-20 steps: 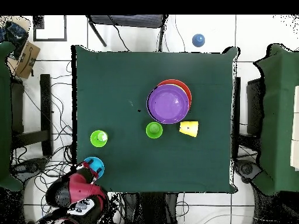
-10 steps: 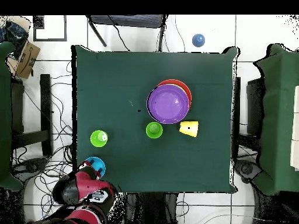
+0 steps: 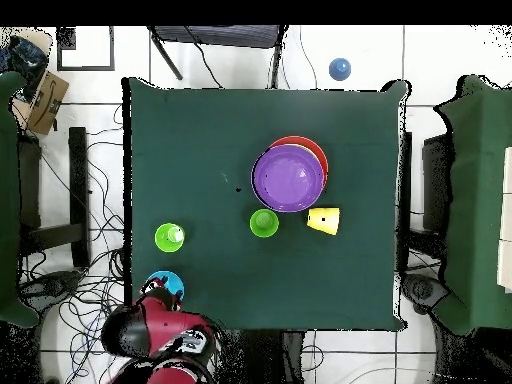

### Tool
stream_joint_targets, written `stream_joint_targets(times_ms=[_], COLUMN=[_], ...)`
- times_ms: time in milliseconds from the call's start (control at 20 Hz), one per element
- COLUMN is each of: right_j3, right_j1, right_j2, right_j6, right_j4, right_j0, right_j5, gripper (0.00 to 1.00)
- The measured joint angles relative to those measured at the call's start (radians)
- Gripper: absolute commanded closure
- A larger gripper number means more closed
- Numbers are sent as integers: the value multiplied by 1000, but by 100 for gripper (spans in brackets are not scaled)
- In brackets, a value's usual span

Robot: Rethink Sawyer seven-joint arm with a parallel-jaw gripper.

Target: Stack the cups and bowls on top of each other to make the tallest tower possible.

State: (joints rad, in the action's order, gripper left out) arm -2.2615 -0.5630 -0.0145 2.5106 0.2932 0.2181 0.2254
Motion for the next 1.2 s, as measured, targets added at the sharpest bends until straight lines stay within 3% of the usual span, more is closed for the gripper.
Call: stream_joint_targets(times_ms=[350,650,850,1200], right_j3=[-11,-12,-12,-11], right_j1=[-73,-77,-85,-106], right_j2=[21,38,50,86], right_j6=[0,0,0,0], right_j4=[-97,-127,-128,-94], right_j0=[-94,-118,-109,1], right_j5=[-50,-70,-91,-167], gripper=[0,0,0,0])
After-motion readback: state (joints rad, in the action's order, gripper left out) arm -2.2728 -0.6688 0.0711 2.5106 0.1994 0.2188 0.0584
